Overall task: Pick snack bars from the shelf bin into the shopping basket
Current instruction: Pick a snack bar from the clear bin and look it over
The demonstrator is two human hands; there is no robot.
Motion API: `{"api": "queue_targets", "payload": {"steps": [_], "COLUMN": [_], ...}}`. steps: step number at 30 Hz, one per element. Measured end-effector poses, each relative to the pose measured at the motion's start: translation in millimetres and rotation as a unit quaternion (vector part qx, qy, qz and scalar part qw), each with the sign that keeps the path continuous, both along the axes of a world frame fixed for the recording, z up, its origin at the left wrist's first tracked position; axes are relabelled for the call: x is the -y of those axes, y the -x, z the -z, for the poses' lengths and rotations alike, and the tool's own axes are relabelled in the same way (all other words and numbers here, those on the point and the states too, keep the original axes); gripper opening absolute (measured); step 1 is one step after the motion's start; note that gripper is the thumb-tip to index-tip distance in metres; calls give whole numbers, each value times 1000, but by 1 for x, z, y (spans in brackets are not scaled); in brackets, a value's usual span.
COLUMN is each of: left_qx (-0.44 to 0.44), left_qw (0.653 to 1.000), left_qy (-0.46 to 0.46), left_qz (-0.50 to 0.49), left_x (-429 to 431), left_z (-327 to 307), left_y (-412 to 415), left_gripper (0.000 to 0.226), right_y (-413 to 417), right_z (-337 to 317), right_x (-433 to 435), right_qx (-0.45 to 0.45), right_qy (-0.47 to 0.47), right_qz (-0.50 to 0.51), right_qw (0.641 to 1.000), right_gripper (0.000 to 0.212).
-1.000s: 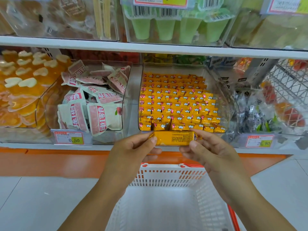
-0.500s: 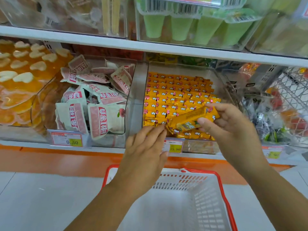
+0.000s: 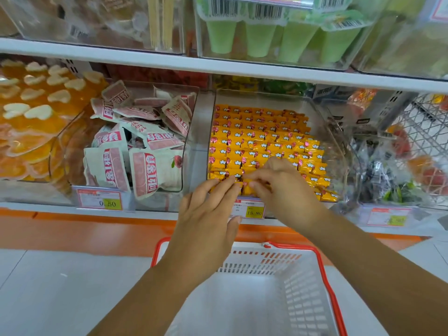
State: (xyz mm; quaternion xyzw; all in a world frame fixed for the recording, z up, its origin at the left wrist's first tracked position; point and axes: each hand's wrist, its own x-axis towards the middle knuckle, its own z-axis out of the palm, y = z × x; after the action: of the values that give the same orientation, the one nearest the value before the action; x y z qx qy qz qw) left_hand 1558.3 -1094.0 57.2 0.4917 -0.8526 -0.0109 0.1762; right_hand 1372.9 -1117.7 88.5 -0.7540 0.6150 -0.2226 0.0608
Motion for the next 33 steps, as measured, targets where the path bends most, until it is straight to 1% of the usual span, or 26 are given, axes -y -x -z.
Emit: {"api": "queue_targets", "payload": {"steps": [1, 2, 3, 5, 6, 8, 9, 13, 16, 18, 20, 21, 23, 24, 25, 27, 28, 29, 31, 32, 33], "left_qx": [-9, -13, -12, 0, 10, 29, 35, 37, 37, 31, 5, -28, -129, -183, -234, -325, -367, -414, -505, -537, -555], "left_qw": [1000, 1000, 1000, 999, 999, 999, 999, 999, 998, 998, 998, 996, 984, 973, 959, 919, 890, 851, 759, 725, 709], "left_qy": [-4, -5, -3, 0, 0, 1, 0, -5, -31, -52, -64, -82, -125, -143, -161, -222, -270, -323, -412, -430, -432], "left_qz": [5, 11, 21, 39, 41, 35, 33, 31, 28, 31, 28, 23, 0, -10, -14, -7, 0, 5, -11, -29, -47], "left_x": [0, -1, -2, -3, -3, -2, -1, 3, 3, 2, 1, 0, -7, -12, -17, -28, -33, -38, -47, -51, -54], "left_z": [0, 0, 1, 3, 5, 7, 8, 7, 3, 2, 0, -3, -14, -21, -29, -43, -48, -53, -60, -61, -61], "left_y": [2, 4, 7, 13, 16, 20, 21, 23, 23, 22, 22, 23, 27, 28, 29, 26, 24, 21, 14, 9, 3], "left_gripper": [59, 60, 60, 61, 62, 63, 64, 63, 64, 68, 71, 70, 64, 60, 55, 44, 38, 32, 27, 26, 25], "right_y": [-1, -1, 0, 9, 15, 25, 26, 18, 19, 18, 16, 14, 10, 9, 7, 1, -2, -4, -7, -7, -8], "right_z": [4, 6, 3, -7, -13, -16, -15, -2, -9, -16, -26, -31, -39, -41, -44, -51, -53, -53, -51, -48, -45], "right_x": [-1, -1, 1, 2, 2, -1, -4, -11, -10, -13, -20, -27, -47, -59, -72, -97, -107, -115, -127, -131, -134], "right_qx": [-14, -17, 0, 84, 119, 143, 130, 5, -25, -18, 40, 72, 132, 182, 244, 373, 432, 485, 568, 593, 613], "right_qy": [15, 9, -15, -69, -69, -57, -59, -24, 0, 18, 30, 42, 87, 104, 111, 105, 102, 92, 56, 30, -6], "right_qz": [-1, -4, -6, 7, 27, 57, 59, 28, 32, 39, 60, 67, 68, 63, 61, 63, 59, 54, 59, 60, 58], "right_qw": [1000, 1000, 1000, 994, 990, 986, 988, 999, 999, 999, 997, 994, 985, 976, 961, 920, 894, 868, 819, 803, 788], "right_gripper": [21, 20, 20, 21, 22, 24, 24, 21, 13, 12, 13, 13, 11, 10, 14, 20, 21, 20, 15, 9, 10]}}
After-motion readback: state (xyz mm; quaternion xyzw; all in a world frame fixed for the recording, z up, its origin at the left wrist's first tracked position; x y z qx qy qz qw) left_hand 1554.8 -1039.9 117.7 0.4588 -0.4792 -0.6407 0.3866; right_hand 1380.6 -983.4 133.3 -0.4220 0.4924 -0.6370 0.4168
